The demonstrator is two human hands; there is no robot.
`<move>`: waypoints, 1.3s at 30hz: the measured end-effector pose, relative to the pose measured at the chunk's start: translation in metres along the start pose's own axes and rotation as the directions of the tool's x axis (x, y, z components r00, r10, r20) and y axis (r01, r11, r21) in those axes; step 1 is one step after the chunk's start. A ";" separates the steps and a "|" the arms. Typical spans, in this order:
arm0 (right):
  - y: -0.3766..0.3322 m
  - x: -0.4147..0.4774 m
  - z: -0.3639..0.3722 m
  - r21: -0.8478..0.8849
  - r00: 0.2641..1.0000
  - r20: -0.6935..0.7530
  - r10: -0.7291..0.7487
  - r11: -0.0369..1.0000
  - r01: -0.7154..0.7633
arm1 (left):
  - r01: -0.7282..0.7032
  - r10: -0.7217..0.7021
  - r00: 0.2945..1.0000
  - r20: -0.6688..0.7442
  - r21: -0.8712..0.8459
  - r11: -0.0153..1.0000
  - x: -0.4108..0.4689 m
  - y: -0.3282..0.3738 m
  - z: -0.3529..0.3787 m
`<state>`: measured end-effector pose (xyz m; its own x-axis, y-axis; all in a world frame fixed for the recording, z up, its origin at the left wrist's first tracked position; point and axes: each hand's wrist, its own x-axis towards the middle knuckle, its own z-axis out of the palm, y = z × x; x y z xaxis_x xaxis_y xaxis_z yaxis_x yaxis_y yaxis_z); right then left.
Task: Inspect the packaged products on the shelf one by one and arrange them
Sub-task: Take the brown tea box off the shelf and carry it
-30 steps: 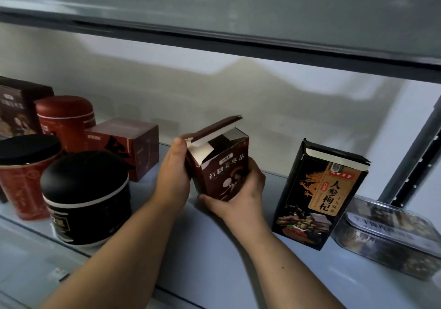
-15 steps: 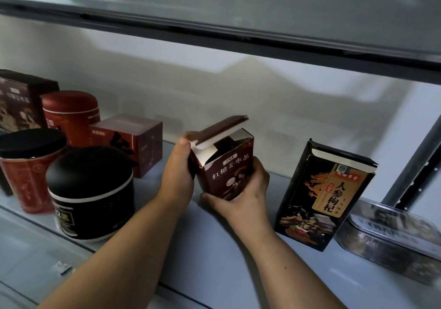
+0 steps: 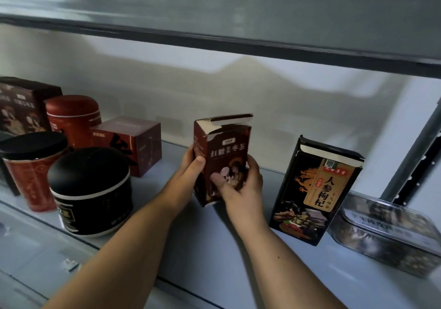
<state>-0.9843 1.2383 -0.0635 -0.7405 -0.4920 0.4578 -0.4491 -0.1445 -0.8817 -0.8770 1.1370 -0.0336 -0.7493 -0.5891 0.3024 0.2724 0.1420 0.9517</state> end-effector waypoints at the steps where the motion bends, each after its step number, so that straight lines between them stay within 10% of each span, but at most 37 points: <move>1: 0.000 0.000 0.000 0.016 1.000 0.010 0.010 1.000 -0.010 | 0.018 -0.017 1.000 -0.012 0.014 1.000 -0.004 0.001 -0.002; 7: -0.007 0.001 -0.004 0.026 0.993 0.063 0.102 0.994 -0.104 | 0.031 -0.020 0.999 -0.046 0.243 0.970 -0.031 0.008 -0.007; 17: -0.024 -0.015 -0.011 0.361 0.926 0.337 0.171 0.885 -0.295 | -0.027 0.055 0.981 -0.188 0.148 0.989 -0.074 0.016 -0.004; 29: -0.025 -0.029 -0.009 0.101 0.933 0.273 0.235 0.957 -0.270 | 0.062 -0.024 0.987 -0.156 0.241 0.968 -0.068 0.008 -0.012; 39: -0.051 -0.072 -0.017 -0.056 0.957 0.165 0.240 0.971 -0.234 | 0.055 -0.055 0.998 -0.036 -0.017 0.998 -0.067 0.008 -0.016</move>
<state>-0.9165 1.2961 -0.0492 -0.7334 -0.6472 0.2078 -0.2908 0.0224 -0.9565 -0.8149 1.1653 -0.0475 -0.7408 -0.6246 0.2472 0.2410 0.0964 0.9657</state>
